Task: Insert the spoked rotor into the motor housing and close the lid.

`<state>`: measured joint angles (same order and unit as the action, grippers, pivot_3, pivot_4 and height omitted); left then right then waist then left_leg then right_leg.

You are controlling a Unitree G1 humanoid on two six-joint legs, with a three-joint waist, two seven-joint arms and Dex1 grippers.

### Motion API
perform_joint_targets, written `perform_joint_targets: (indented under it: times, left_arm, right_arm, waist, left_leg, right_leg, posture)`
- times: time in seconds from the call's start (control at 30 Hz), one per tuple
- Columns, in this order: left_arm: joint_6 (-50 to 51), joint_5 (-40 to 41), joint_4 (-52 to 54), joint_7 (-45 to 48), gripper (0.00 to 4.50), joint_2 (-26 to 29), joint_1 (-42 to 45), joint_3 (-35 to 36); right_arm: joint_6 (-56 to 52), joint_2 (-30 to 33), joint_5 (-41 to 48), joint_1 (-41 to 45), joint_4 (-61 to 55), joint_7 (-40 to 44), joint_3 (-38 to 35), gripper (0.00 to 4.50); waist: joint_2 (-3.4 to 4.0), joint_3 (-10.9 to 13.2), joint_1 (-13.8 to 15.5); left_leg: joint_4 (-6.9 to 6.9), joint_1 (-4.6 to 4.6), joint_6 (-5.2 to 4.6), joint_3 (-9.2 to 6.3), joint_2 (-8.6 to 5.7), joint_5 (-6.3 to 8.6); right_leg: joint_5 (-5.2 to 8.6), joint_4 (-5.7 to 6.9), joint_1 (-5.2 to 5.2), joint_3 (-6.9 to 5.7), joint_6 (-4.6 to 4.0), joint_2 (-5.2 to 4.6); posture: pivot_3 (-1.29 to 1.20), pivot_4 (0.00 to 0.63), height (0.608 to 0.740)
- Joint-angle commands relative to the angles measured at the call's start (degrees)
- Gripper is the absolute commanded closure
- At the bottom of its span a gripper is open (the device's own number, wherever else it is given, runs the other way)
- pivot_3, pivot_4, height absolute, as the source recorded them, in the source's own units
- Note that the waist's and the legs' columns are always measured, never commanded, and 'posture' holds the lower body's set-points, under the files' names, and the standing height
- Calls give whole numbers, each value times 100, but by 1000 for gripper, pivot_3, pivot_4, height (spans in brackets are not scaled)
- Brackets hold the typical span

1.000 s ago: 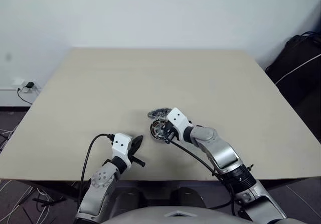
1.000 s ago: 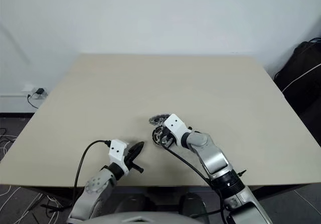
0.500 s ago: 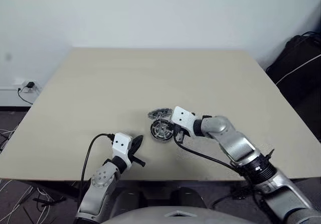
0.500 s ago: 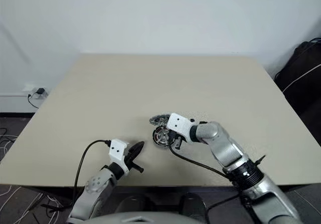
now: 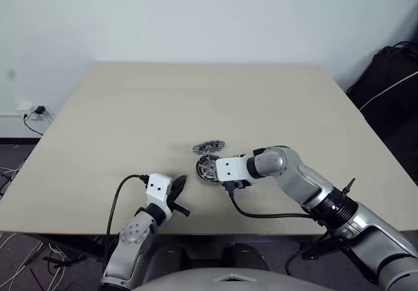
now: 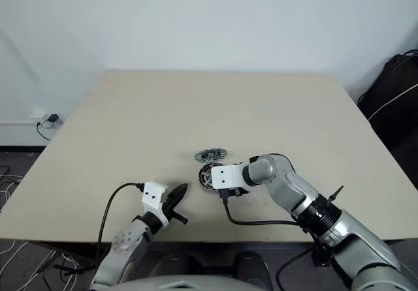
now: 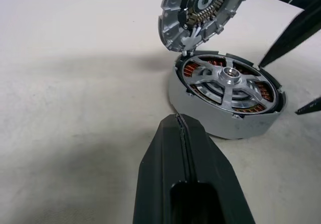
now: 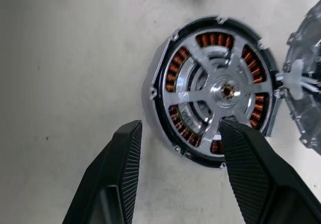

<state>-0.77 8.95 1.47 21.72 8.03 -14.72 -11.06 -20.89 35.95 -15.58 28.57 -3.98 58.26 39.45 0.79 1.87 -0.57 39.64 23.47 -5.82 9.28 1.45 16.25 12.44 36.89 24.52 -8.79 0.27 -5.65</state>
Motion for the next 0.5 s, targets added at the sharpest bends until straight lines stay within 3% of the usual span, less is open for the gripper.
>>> perform_joint_targets:
  times: [0.03,0.5]
  left_arm:
    - [-194,-37,-7,-9,4500,-52,27,36]
    - [-562,-49,-448,30,4500,-115,93,87]
  right_arm:
    - [213,-55,-137,197,73,107,-76,1898]
    - [633,-283,-499,145,452,260,-48,1898]
  waist:
    - [0,0,-2]
    - [0,0,-2]
  left_leg:
    - [0,0,0,0,0,0]
    - [1,0,1,0,0,-1]
  right_leg:
    - [0,0,0,0,0,0]
    - [-1,2,0,-1,-2,0]
  posture:
    - [0,0,740]
    - [0,0,740]
